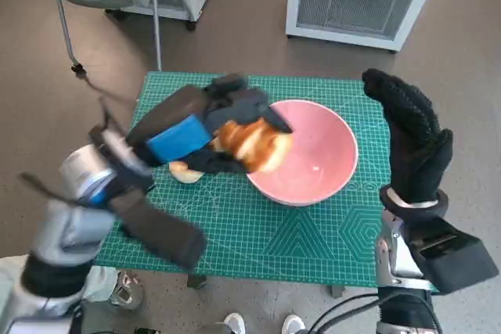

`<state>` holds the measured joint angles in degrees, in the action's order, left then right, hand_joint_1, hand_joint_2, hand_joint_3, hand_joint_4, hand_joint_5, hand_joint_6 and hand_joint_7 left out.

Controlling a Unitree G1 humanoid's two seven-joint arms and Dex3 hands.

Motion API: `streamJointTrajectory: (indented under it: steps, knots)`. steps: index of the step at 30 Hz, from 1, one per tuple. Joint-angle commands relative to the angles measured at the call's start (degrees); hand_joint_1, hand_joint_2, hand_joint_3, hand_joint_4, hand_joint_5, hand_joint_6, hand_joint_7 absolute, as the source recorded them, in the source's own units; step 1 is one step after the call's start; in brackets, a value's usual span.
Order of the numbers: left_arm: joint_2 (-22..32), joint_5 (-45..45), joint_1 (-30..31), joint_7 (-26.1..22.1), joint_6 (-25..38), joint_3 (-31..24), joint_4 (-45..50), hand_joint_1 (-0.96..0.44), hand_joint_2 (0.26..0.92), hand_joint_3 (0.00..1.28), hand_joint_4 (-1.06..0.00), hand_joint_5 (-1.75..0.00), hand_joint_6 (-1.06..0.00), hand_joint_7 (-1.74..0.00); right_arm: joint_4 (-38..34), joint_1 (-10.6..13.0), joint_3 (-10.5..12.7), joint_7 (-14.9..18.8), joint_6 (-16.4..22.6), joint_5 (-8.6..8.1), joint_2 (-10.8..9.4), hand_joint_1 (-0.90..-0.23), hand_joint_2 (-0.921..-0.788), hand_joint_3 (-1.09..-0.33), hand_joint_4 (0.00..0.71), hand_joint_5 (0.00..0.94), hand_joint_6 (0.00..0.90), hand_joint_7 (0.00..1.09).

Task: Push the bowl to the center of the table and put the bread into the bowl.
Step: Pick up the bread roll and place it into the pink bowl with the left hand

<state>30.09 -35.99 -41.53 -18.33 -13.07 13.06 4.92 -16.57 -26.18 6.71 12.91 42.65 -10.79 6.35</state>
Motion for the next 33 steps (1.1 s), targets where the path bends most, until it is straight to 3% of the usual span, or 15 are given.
streamJointTrajectory:
  steps: [1, 14, 23, 26, 28, 30, 31, 33]
  knots:
    - [-3.01, -3.80, -4.64, 3.68, -1.41, 3.30, -6.30, 0.00, 0.920, 0.07, -0.69, -1.14, -0.62, -1.20, 0.08, 1.44, 0.11, -0.07, -0.91, 0.01, -0.06, -0.504, -0.921, -0.802, 0.267, 0.018, -0.001, 0.58]
    - [-10.76, -9.75, -11.46, 7.58, -1.21, 11.77, -27.37, 0.00, 0.920, 0.04, -0.76, -1.10, -0.61, -1.18, 0.77, 2.44, 0.31, -0.32, -0.90, 0.29, 0.00, -0.495, -0.921, -0.810, 0.266, 0.017, -0.001, 0.58]
    - [-13.04, -11.38, -14.07, 9.29, -2.74, 15.56, -38.43, 0.00, 0.920, 0.04, -0.76, -1.11, -0.61, -1.17, 1.66, 2.95, 0.51, -0.48, -1.30, 0.34, 0.29, -0.496, -0.921, -0.819, 0.269, 0.018, -0.001, 0.58]
    - [-13.55, -9.83, -13.99, 6.77, -2.47, 15.60, -39.98, 0.00, 0.920, 0.06, -0.73, -1.16, -0.60, -1.16, 1.97, 3.14, 0.59, -0.42, -1.47, 0.19, 0.41, -0.496, -0.921, -0.821, 0.270, 0.018, -0.001, 0.58]
    - [-13.73, -8.43, -13.66, 3.92, -1.67, 15.40, -40.18, 0.00, 0.921, 0.12, -0.67, -1.25, -0.52, -1.20, 2.11, 3.24, 0.68, -0.35, -1.61, 0.08, 0.52, -0.496, -0.921, -0.822, 0.270, 0.019, -0.001, 0.58]
    - [-13.70, -6.98, -13.12, -0.02, 0.08, 15.04, -39.27, -0.02, 0.853, 0.10, -0.45, -0.64, -0.46, -0.73, 2.22, 3.32, 0.75, -0.26, -1.73, -0.06, 0.59, -0.495, -0.921, -0.823, 0.270, 0.018, -0.001, 0.58]
    - [-13.60, -5.94, -12.73, -3.62, 2.29, 14.66, -37.92, -0.02, 0.851, 0.10, -0.40, -0.51, -0.45, -0.62, 2.31, 3.37, 0.77, -0.22, -1.79, -0.15, 0.61, -0.494, -0.921, -0.824, 0.270, 0.018, -0.001, 0.58]
    - [-13.32, -4.49, -12.31, -8.90, 5.89, 14.14, -35.55, -0.04, 0.832, 0.08, -0.18, -0.21, -0.36, -0.34, 2.44, 3.43, 0.81, -0.16, -1.88, -0.26, 0.61, -0.492, -0.921, -0.823, 0.270, 0.018, -0.001, 0.58]
